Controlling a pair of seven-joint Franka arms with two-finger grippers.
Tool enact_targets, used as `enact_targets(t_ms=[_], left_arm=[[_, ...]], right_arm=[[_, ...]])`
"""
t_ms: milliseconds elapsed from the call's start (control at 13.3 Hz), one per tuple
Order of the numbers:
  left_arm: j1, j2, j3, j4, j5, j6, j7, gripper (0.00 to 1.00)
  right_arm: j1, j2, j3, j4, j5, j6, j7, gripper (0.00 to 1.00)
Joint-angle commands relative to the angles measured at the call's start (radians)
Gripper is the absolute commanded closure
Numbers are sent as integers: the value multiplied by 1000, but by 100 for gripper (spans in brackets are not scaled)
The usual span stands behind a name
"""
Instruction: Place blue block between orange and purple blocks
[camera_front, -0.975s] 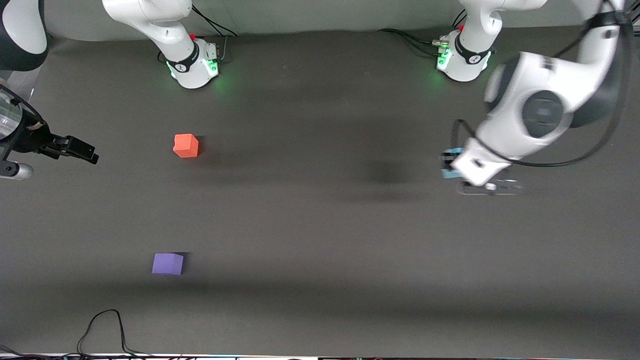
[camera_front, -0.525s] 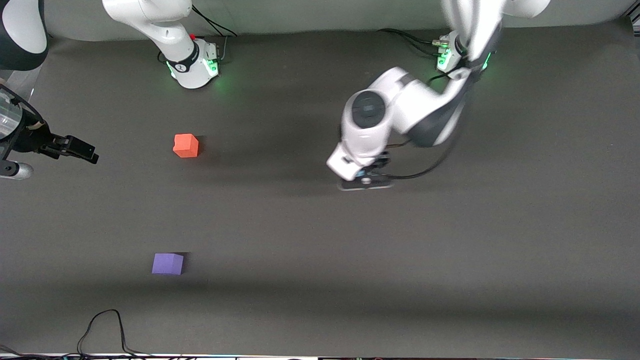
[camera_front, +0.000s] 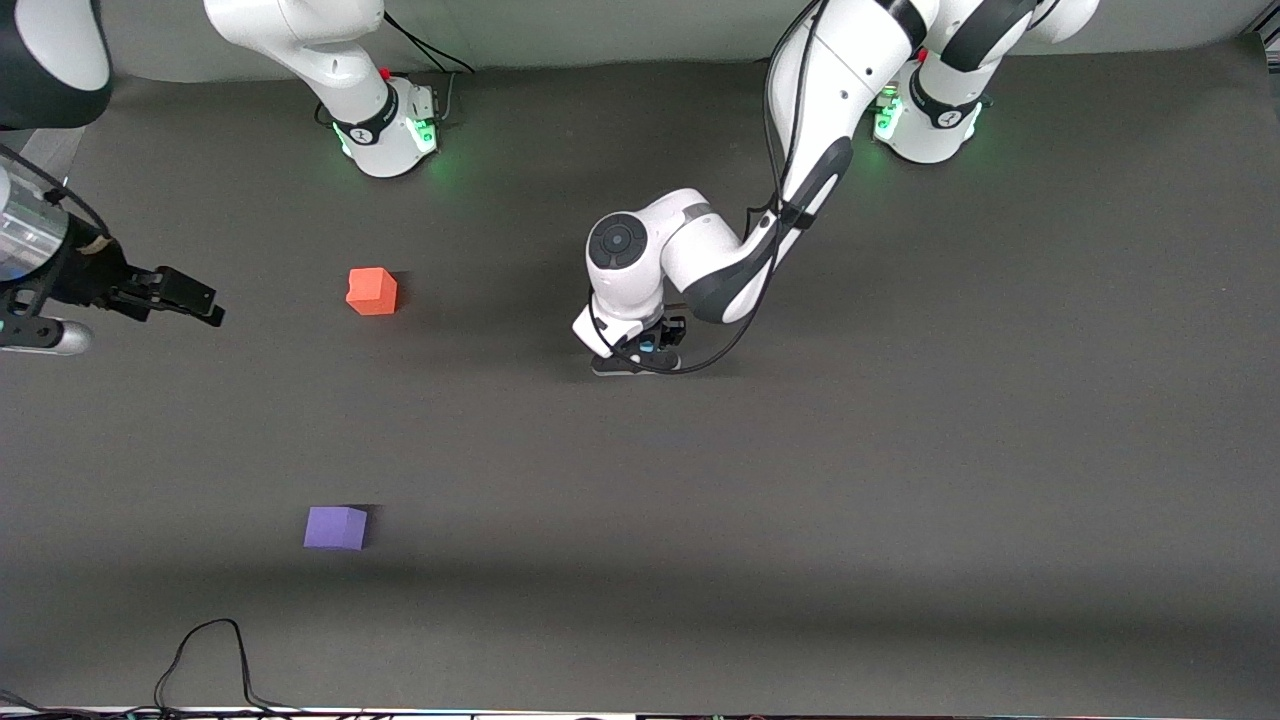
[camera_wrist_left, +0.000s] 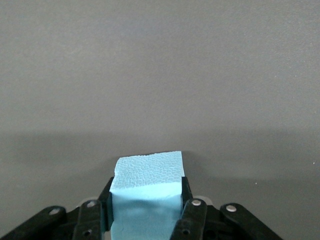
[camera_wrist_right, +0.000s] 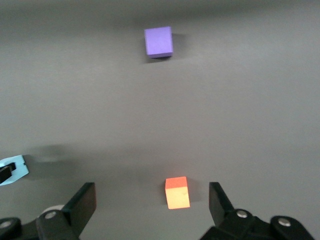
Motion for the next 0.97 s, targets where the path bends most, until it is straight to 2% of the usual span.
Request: enact_targets(t_ms=[0, 225, 375, 525, 675, 900], left_arm=[[-23, 22, 17, 30, 28, 2, -9, 0], [-1, -29, 16, 35, 22, -82, -6, 0], [55, -181, 3, 35, -30, -243, 40, 0], [138, -289, 6, 35, -143, -340, 179, 0], [277, -381, 6, 35, -210, -477, 340, 0], [483, -476, 11, 33, -218, -631, 575, 0]], right_arm=[[81, 32, -7, 4, 48, 35, -6, 0], [159, 92, -7, 4, 79, 84, -6, 0], [207, 145, -4, 1, 79, 156, 11, 0], [203, 181, 50, 1, 77, 214, 39, 0], [207, 230, 105, -2, 68, 278, 152, 0], [210, 334, 267, 1, -19, 422, 461, 0]])
